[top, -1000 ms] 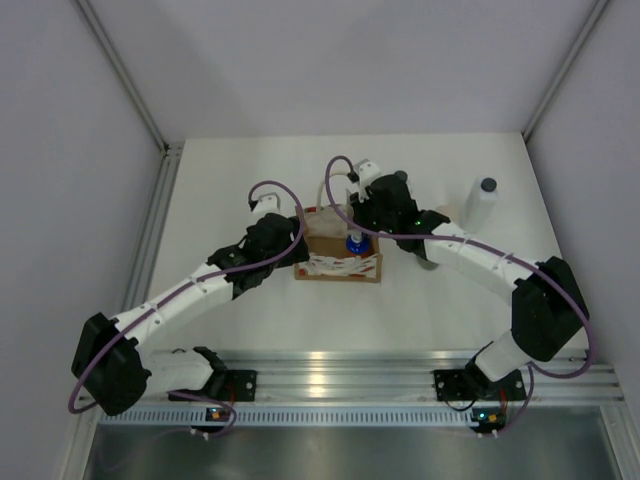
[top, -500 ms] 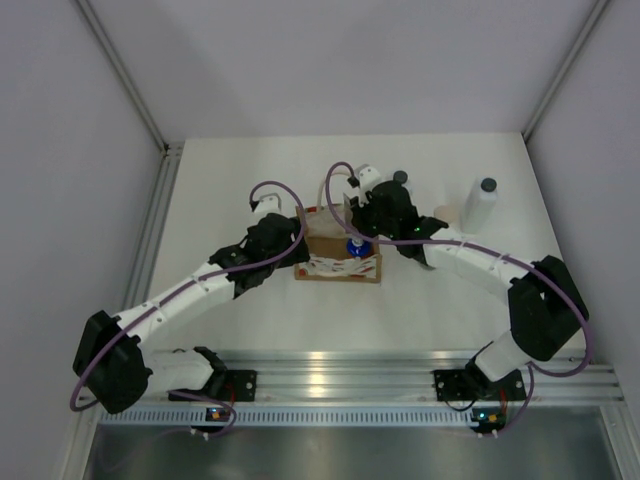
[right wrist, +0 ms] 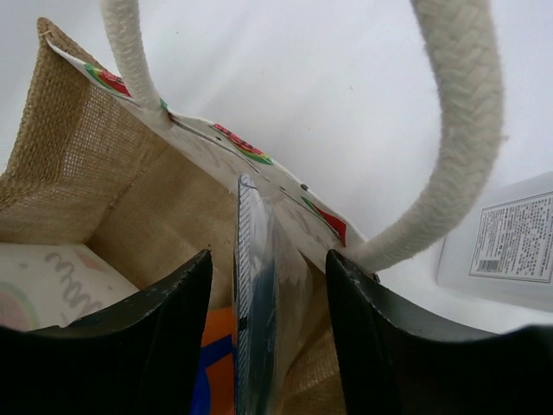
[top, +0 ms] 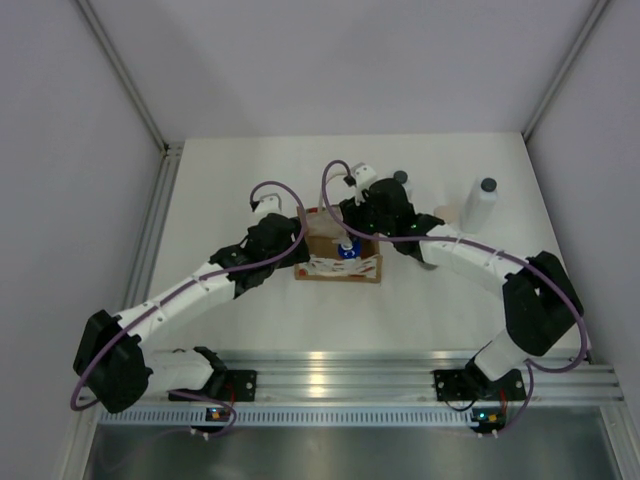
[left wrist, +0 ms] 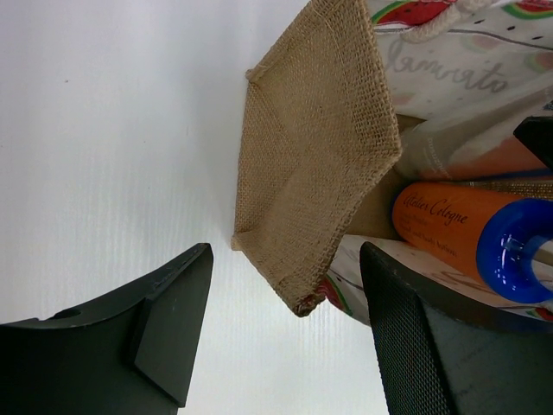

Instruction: Take the personal care products out of the canvas bag

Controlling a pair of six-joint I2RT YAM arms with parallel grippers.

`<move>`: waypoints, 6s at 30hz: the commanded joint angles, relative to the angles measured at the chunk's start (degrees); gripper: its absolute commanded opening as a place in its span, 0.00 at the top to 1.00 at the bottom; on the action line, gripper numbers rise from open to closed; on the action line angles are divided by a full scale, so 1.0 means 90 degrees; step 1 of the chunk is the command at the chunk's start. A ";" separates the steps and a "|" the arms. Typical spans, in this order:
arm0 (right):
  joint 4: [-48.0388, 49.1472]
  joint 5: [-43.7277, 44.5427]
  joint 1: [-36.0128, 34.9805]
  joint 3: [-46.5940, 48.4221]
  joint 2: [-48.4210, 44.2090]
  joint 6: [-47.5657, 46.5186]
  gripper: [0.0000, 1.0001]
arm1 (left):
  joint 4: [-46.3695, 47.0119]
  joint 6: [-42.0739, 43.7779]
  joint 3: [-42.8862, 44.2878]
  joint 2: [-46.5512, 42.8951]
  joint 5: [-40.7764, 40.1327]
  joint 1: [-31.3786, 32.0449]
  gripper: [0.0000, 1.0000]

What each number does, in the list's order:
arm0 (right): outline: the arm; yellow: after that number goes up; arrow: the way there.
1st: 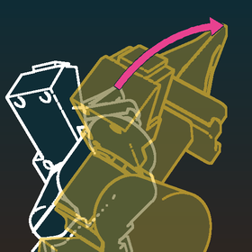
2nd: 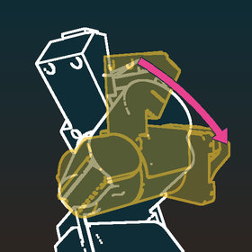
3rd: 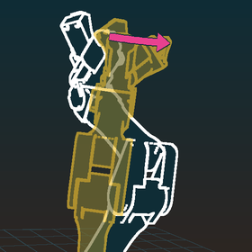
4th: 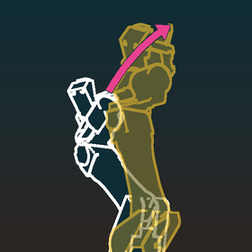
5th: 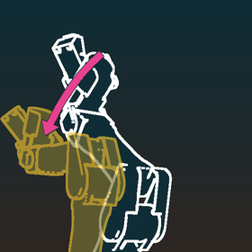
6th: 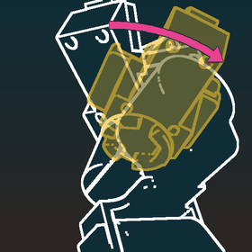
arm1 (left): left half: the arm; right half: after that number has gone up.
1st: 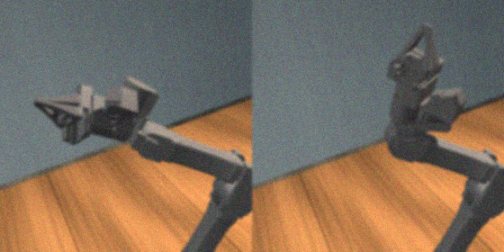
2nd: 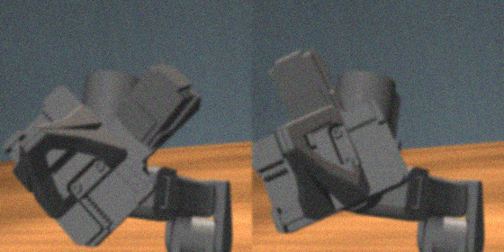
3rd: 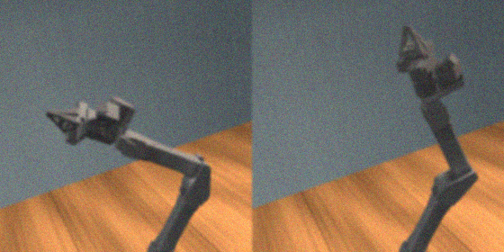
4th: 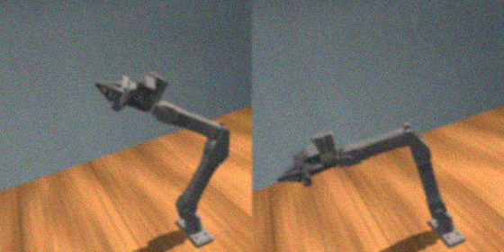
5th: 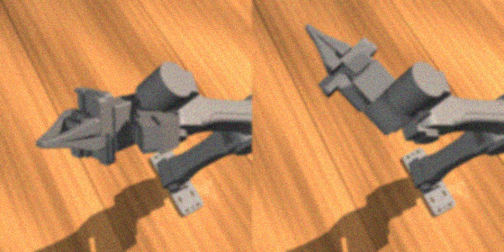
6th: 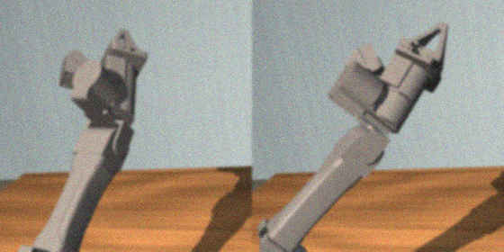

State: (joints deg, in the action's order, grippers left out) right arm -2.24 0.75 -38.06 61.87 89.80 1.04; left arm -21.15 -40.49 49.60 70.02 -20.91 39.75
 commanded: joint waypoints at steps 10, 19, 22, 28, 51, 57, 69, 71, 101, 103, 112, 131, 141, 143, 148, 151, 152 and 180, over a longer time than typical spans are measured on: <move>-0.0435 0.0053 0.0079 0.0812 0.0832 -0.0057 0.51 | 0.0074 0.0055 0.0152 0.0003 -0.0079 -0.0012 0.27; 0.0004 0.0121 0.0079 0.0412 0.0550 0.0080 1.00 | 0.0064 0.0046 0.0133 -0.0006 -0.0079 -0.0012 0.27; 0.0706 0.0102 0.0079 -0.0074 0.0141 0.0255 1.00 | 0.0064 0.0036 0.0133 -0.0016 -0.0099 -0.0012 0.26; 0.2181 0.0267 0.0079 -0.0905 -0.0855 0.0529 1.00 | 0.0065 -0.0042 0.0123 -0.0055 -0.0206 -0.0012 0.27; 0.0398 0.0901 0.0079 0.0634 -0.2868 -0.0036 1.00 | 0.0064 -0.0228 0.0192 0.0238 -0.0236 -0.0012 0.27; -0.0258 0.1887 0.0225 0.1201 -0.3044 -0.0564 1.00 | 0.0074 -0.0237 0.0143 0.0179 -0.0245 -0.0002 0.27; -0.0874 0.2427 0.2333 0.1310 -0.3015 -0.0292 1.00 | 0.0074 -0.0238 0.0152 0.0150 -0.0167 -0.0012 0.27; -0.0874 0.2164 0.2820 0.1048 -0.3005 -0.0136 1.00 | 0.0064 -0.0228 0.0143 0.0140 -0.0167 -0.0012 0.27; 0.1441 0.1215 0.4151 -0.2587 -0.2868 0.0891 0.48 | 0.0084 -0.0052 0.0123 0.0062 -0.0079 -0.0012 0.26; 0.1285 0.1205 0.4151 -0.2539 -0.3043 0.0900 0.43 | 0.0074 -0.0052 0.0123 0.0062 -0.0089 -0.0012 0.26; -0.0031 0.1166 0.4025 -0.1661 -0.3679 0.0872 0.40 | 0.0074 -0.0032 0.0162 0.0091 -0.0031 -0.0012 0.26; -0.2681 0.1323 -0.0769 0.0264 -0.2138 0.2199 0.46 | 0.0084 -0.0081 0.0260 0.0150 0.0223 -0.0012 0.26; -0.3062 0.1625 -0.1288 0.0723 -0.1111 0.2170 0.53 | 0.0084 -0.0120 0.0211 0.0111 0.0174 -0.0012 0.26; -0.3197 0.1761 -0.1288 0.0782 -0.1004 0.2131 0.52 | 0.0084 -0.0120 0.0221 0.0121 0.0184 -0.0012 0.26; -0.3393 0.1762 -0.1288 0.0948 -0.0750 0.1965 0.51 | 0.0084 -0.0140 0.0221 0.0169 0.0204 -0.0012 0.26; -0.3559 0.1859 -0.1288 0.0988 -0.0603 0.2004 0.50 | 0.0084 -0.0149 0.0231 0.0169 0.0194 -0.0012 0.26; -0.3569 0.1860 -0.1279 0.0987 -0.0593 0.2013 0.50 | 0.0074 -0.0140 0.0231 0.0160 0.0194 -0.0012 0.26; -0.3745 0.2045 -0.1278 0.1397 0.0696 0.1847 0.36 | 0.0074 -0.0081 0.0182 0.0072 0.0116 -0.0012 0.26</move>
State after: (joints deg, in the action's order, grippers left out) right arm -34.54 17.76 -48.66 72.23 94.35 18.04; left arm -21.17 -41.47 50.04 71.75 -18.96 39.75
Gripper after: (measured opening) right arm 0.638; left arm 0.740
